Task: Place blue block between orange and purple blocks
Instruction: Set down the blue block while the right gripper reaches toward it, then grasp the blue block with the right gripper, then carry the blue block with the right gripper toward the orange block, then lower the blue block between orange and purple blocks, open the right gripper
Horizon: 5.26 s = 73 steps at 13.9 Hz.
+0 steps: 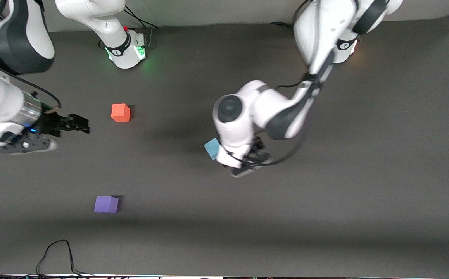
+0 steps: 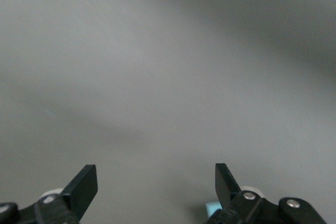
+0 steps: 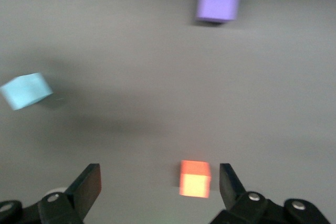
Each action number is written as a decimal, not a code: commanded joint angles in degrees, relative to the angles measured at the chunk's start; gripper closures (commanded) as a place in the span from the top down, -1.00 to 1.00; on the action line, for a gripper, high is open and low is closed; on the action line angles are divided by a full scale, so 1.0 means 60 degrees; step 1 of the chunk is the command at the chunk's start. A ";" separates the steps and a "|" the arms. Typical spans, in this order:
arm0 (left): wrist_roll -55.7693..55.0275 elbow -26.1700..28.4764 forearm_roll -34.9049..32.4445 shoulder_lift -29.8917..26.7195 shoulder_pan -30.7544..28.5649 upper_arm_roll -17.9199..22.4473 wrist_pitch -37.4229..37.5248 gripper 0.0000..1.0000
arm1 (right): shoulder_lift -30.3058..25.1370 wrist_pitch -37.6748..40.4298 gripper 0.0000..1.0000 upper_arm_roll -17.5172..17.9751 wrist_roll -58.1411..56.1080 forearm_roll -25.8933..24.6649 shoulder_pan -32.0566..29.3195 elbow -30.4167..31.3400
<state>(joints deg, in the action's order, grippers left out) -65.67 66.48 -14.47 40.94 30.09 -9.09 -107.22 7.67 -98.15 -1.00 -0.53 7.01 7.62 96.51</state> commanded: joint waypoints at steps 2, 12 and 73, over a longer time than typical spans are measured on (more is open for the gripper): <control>0.2878 0.2874 0.1280 -0.2789 -0.2240 -0.0155 -0.0001 1.00 | 0.1283 -0.1625 1.00 -0.0008 -0.0220 0.0854 0.1830 -0.0338; 0.8143 0.5441 0.1487 -0.6014 -0.4127 0.1463 0.1024 1.00 | 0.4388 -0.5831 1.00 -0.0008 0.0320 0.0883 0.4778 -0.0352; 0.9466 0.3949 0.1283 -0.5739 -0.5000 0.0812 0.2709 1.00 | 0.2987 -0.8135 1.00 -0.6029 -0.3457 0.4560 0.5600 0.5024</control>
<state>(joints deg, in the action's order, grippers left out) -9.76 91.26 -5.89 6.70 -0.35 -4.48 -92.76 27.66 -147.26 -36.77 -19.51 32.38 40.25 127.08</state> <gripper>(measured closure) 0.000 0.123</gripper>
